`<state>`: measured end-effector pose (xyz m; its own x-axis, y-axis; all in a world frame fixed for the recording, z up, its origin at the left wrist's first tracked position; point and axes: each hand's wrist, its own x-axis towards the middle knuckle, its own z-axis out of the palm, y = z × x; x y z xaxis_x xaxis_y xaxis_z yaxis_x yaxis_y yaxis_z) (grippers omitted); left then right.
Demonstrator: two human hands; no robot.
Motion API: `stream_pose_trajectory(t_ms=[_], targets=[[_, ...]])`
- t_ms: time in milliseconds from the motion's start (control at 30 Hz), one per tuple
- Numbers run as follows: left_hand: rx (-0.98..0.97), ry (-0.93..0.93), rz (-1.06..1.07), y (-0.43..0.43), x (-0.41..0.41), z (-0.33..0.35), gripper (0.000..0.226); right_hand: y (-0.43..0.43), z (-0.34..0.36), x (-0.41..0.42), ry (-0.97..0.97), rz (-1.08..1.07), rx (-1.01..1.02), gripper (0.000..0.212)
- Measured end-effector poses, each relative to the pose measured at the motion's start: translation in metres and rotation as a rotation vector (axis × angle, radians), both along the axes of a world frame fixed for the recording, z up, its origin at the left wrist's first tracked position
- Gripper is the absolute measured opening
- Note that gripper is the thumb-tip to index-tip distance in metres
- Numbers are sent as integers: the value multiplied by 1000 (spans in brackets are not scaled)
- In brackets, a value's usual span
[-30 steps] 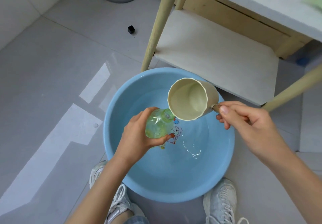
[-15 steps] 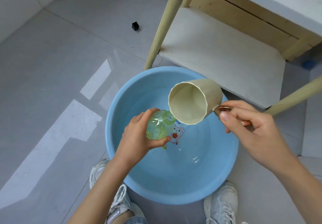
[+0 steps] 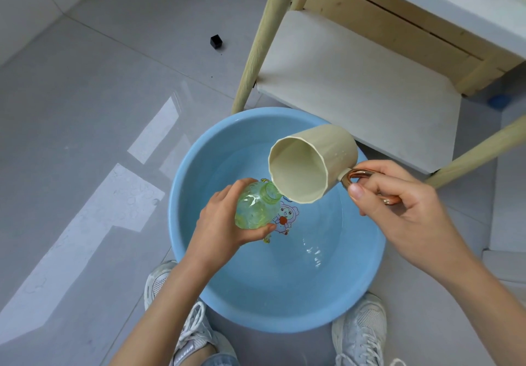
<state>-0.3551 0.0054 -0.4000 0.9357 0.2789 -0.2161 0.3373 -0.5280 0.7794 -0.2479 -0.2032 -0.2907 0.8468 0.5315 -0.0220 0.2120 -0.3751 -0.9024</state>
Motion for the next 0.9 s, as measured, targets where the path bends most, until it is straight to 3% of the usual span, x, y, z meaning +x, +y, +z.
stream_pose_trajectory(t_ms=[900], targets=[[10,-23,-14,-1,2,3,72,-1,6,-2,-131,25,-75,31]])
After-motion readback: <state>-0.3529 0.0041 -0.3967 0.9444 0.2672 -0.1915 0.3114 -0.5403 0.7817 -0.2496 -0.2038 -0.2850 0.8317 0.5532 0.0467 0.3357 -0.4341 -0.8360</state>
